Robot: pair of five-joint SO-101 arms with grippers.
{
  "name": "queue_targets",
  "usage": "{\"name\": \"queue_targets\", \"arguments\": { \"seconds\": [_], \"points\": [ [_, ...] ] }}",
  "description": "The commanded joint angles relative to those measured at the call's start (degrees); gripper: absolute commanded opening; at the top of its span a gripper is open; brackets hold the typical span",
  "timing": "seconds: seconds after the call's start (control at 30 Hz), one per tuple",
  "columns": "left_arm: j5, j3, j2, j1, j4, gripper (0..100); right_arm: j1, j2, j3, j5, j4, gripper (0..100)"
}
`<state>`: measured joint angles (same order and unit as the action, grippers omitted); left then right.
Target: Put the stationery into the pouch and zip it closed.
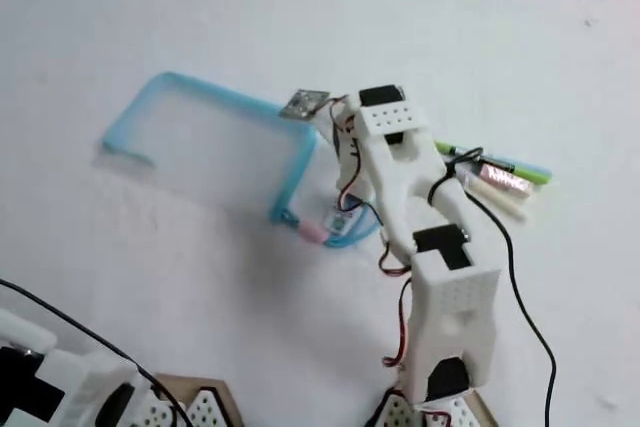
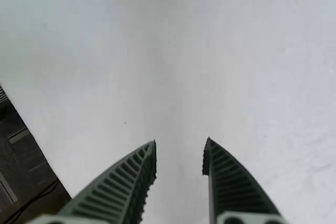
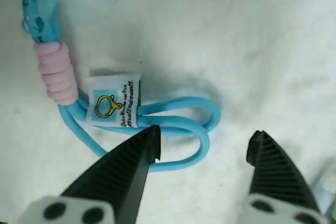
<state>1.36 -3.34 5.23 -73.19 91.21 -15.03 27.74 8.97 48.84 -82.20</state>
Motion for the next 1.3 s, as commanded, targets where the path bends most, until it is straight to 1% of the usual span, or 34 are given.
{"name": "queue_targets", "arguments": {
  "seconds": [0.0, 0.23, 0.33, 0.5, 0.63, 0.67, 0.73, 0.9, 1.13, 1.27],
  "points": [
    [0.44, -0.79, 2.51, 0.13, -0.79, 17, 1.1, 2.15, 4.48, 0.62, 0.31, 27.2],
    [0.35, -0.79, 2.51, 0.04, -1.93, 17, 1.54, 9.27, 8.44, 0.62, 0.31, 27.2],
    [0.35, -0.62, 2.51, -0.04, -1.76, 17, 2.15, 9.1, 11.52, 0.62, -0.48, 27.2],
    [0.26, -0.7, 2.51, -0.04, -1.49, 17, 0.48, 3.12, 16.26, 0.62, -10.59, 27.2],
    [0.18, -0.7, 2.51, 0.04, -1.76, 17, -0.75, -2.42, 16.79, 0.79, -14.99, 27.2],
    [0.18, -0.7, 2.51, 0.04, -1.85, 17, -0.84, -3.21, 16.79, 1.93, -16.57, 27.2],
    [0.26, -0.79, 2.51, 0.04, -1.93, 17, -0.84, -4.0, 16.53, 6.95, -19.47, 27.2],
    [0.35, -0.79, 2.51, 0.04, -1.85, 17, 1.27, -4.53, 10.29, 11.16, -18.42, 27.2],
    [0.44, -0.7, 2.51, 0.04, -1.67, 17, -0.4, -2.07, 2.46, 11.52, -6.11, 27.2],
    [0.44, -0.7, 2.51, 0.04, -1.49, 17, -0.48, 0.92, 1.85, 11.43, -2.07, 27.2]
  ]
}}
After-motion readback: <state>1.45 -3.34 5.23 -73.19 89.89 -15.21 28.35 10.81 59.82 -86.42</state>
